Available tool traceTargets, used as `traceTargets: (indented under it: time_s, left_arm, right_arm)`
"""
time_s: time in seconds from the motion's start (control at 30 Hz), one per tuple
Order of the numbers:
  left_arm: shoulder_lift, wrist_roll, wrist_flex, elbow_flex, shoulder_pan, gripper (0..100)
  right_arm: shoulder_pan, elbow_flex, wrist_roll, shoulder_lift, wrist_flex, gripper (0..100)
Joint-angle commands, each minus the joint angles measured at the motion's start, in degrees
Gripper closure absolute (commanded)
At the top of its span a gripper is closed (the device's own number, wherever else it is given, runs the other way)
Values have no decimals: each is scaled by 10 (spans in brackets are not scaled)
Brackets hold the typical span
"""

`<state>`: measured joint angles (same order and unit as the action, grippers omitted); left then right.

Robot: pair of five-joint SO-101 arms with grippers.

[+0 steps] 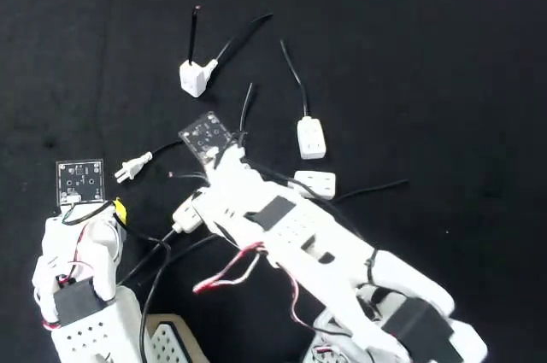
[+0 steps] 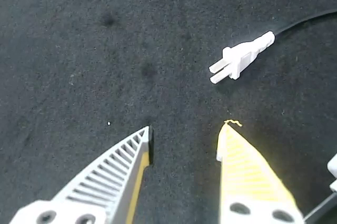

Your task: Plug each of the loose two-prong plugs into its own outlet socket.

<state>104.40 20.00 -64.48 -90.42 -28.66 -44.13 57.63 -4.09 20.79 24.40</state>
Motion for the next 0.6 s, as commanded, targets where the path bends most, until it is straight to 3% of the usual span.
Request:
traceTargets:
  time_s: [0.0,0.57]
  left_arm:
    - [2,5,11,2,-1,791]
    - [2,5,12,-3,-1,791]
  right_arm:
    - [8,-65,39,-35,22,987]
    - [-31,-110,90,-144,72,987]
